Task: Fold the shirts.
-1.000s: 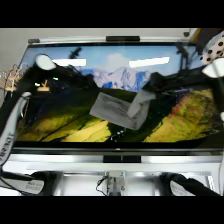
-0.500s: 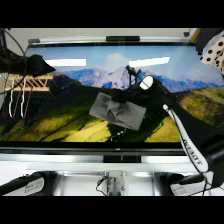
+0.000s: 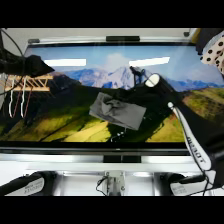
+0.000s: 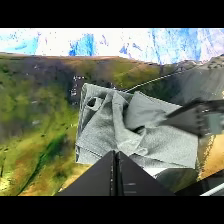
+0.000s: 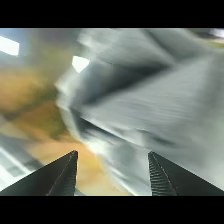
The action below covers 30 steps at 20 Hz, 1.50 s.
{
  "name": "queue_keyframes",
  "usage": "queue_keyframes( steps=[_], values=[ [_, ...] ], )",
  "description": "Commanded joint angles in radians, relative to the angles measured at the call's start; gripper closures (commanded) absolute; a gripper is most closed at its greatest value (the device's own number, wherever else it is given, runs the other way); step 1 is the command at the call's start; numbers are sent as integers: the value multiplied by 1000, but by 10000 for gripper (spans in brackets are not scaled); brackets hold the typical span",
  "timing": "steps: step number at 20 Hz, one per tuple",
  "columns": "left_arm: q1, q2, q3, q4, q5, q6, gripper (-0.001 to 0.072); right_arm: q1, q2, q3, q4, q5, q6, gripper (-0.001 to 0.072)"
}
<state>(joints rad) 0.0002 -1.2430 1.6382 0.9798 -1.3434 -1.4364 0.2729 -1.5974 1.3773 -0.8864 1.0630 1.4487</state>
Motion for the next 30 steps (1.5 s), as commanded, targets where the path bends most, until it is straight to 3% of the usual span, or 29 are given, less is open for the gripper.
queue_keyframes(
  steps=[1,2,4,5,10,17,18,20,22,24,30],
  values=[
    [0,-8,0,2,0,3,679,-145,79,-3,-332,259,82,164],
    [0,-10,0,2,0,3,679,-195,94,-22,-409,321,104,165],
    [0,-12,0,2,0,3,679,-286,119,-129,-394,348,122,157],
    [0,-12,0,2,0,3,679,-315,127,-209,-322,311,122,85],
    [0,-13,0,1,-1,2,679,-282,127,-468,23,-12,-39,86],
    [0,-13,0,1,-1,-2,679,-200,13,-477,228,-180,-138,92],
    [0,-13,0,1,0,-2,679,-201,-3,-477,298,-180,-187,219],
    [0,-15,0,1,0,-2,679,-206,-13,-468,442,-166,-358,616],
    [0,-21,0,1,0,-2,679,-234,-13,-400,518,-105,-479,653],
    [0,-29,0,1,-1,-19,679,-283,-13,-273,494,-42,-483,652],
    [0,-40,0,1,-8,-35,679,-579,13,94,127,90,-250,653]
  ],
)
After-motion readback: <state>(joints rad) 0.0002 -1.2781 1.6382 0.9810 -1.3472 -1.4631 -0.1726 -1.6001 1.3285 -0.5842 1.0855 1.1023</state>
